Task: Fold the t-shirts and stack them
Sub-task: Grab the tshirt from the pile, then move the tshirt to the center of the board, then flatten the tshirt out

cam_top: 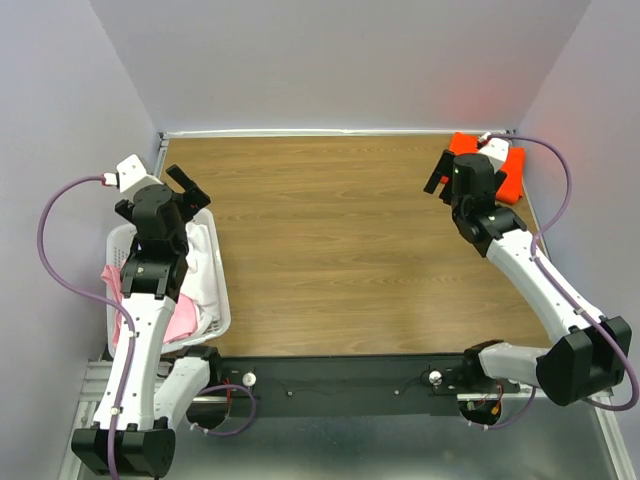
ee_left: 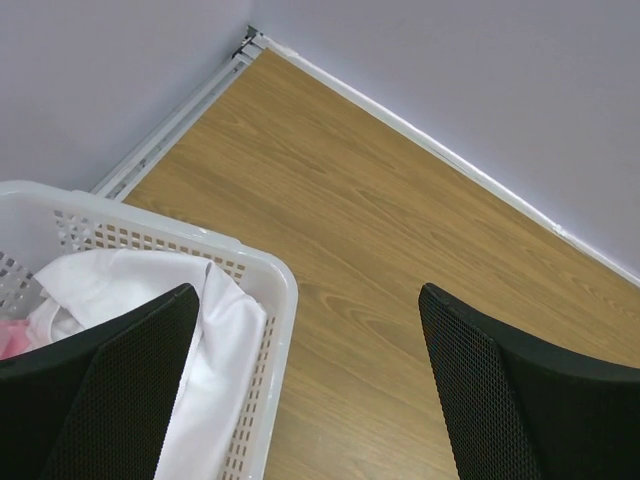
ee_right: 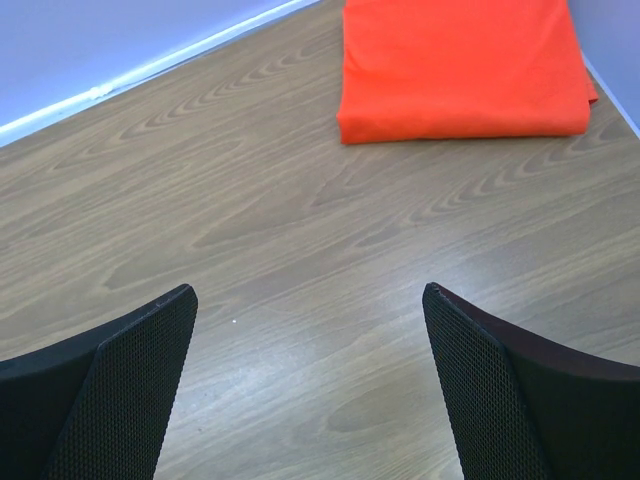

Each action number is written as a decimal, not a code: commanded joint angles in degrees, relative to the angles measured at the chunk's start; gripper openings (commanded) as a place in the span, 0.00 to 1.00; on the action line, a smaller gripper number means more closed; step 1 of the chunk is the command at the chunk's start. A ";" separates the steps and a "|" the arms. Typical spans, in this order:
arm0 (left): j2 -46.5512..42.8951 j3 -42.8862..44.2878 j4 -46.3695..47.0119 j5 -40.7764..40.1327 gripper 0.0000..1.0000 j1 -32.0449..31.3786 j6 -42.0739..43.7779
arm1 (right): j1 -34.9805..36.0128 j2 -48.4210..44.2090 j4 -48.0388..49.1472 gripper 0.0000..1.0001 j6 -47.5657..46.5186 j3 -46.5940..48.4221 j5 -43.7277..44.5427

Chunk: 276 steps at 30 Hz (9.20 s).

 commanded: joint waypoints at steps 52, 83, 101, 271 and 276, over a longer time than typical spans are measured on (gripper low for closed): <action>31.90 -7.80 4.88 9.45 0.55 14.01 -15.70 | 0.13 5.44 -0.54 1.00 -1.55 1.96 3.11; 2.38 6.34 6.46 3.91 0.00 12.78 1.78 | 0.13 7.29 -0.54 1.00 -1.82 4.51 -0.66; 21.00 39.30 12.09 31.41 0.00 3.92 11.01 | 0.22 3.33 -0.54 1.00 -0.94 1.61 1.62; 52.47 13.39 -8.03 24.92 0.66 -15.60 8.03 | -13.14 22.75 -26.38 0.76 -1.82 8.20 -29.58; 54.49 12.94 -7.07 25.27 0.64 -15.78 8.29 | -13.14 22.93 -26.38 0.76 -2.17 8.38 -29.84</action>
